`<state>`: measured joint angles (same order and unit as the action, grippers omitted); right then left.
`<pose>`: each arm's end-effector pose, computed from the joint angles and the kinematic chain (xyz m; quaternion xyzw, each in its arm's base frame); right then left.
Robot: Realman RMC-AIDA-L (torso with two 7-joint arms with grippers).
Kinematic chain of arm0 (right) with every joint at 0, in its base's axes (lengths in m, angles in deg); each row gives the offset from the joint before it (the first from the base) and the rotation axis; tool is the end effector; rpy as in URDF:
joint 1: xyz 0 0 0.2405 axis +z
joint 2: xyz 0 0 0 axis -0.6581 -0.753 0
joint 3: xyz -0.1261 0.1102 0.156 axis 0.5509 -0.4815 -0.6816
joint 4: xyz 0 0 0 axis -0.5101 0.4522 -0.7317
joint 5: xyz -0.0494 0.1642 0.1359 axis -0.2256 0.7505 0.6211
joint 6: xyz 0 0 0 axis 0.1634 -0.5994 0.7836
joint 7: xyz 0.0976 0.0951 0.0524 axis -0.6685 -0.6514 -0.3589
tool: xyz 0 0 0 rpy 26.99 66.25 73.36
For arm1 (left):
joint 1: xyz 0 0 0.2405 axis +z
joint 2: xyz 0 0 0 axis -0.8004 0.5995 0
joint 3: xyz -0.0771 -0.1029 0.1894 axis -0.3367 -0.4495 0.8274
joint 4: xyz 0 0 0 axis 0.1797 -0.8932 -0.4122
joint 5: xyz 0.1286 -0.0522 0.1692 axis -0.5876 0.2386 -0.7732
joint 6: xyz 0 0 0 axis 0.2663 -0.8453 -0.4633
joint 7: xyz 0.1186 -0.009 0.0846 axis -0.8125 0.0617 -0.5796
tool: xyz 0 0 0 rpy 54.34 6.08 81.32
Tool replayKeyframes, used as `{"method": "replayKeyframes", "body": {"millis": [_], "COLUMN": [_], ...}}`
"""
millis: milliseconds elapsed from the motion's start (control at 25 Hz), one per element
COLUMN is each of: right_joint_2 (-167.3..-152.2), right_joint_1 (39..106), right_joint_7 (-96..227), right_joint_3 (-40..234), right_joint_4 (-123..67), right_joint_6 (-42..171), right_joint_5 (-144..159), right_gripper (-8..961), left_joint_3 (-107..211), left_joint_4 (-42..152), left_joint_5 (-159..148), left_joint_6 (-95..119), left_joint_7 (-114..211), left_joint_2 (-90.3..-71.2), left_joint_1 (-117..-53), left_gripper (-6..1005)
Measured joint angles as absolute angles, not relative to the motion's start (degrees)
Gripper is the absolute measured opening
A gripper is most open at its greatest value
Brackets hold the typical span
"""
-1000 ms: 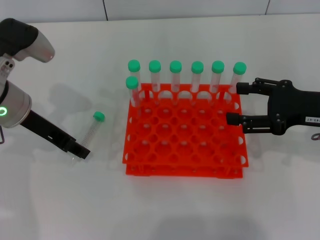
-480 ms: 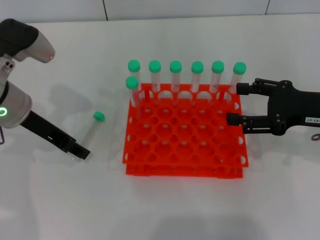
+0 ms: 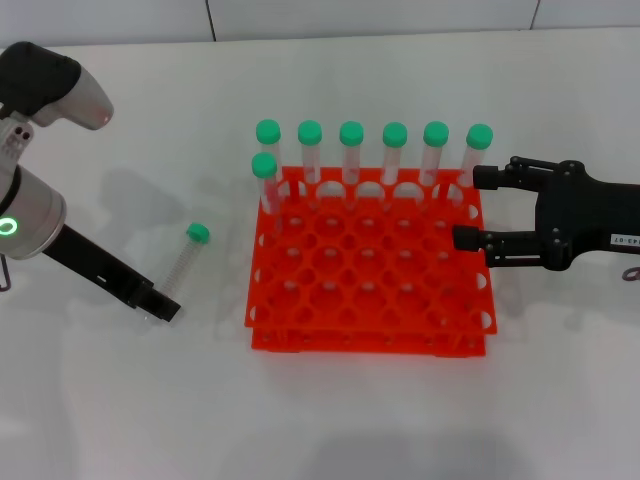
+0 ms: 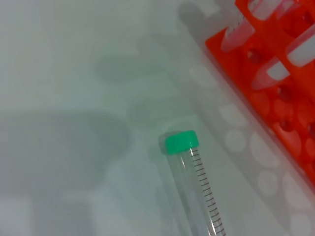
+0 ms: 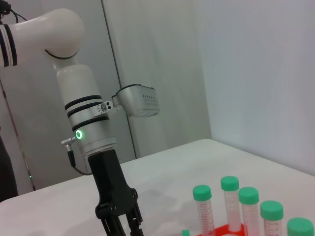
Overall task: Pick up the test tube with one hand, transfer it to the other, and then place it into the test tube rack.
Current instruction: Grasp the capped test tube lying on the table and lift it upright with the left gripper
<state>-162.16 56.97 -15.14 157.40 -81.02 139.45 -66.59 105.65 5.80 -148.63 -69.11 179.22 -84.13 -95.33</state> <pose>0.2209 0.3102 0.0360 -0.9398 0.1514 0.2659 0.1524 -0.2331 0.3562 0.0116 -0.8927 -0.3992 0.1849 0.0972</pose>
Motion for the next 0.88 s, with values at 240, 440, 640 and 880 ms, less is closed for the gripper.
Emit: {"method": "replayKeyframes", "body": {"millis": [240,440,640,880], "right_joint_2": [-162.16,-162.16,-162.16,-162.16], "right_joint_1": [57.0,57.0,57.0,57.1], "right_joint_7": [-15.1,-15.1,-15.1,-15.1], "right_joint_3": [157.4,157.4,157.4,157.4], "right_joint_4": [-81.0,-81.1,-81.1,-81.1], "right_joint_6": [139.4,139.3,139.3,139.3], "right_joint_5": [-66.6,-66.5,-66.5,-66.5], "right_gripper": [832,832,831,831], "left_joint_3": [105.7,106.3,106.4,106.4], "left_joint_4": [5.8,6.2,6.6,6.6], "left_joint_5": [-148.7,-148.7,-148.6,-148.6], "left_joint_6": [-68.9,-68.8,-68.2,-68.1], "left_joint_7": [179.2,179.3,179.3,179.3], "left_joint_2": [-84.13,-84.08,-84.0,-83.97], "left_joint_1": [-95.4,-95.4,-95.5,-95.6], "left_gripper": [473,398,400,363]}}
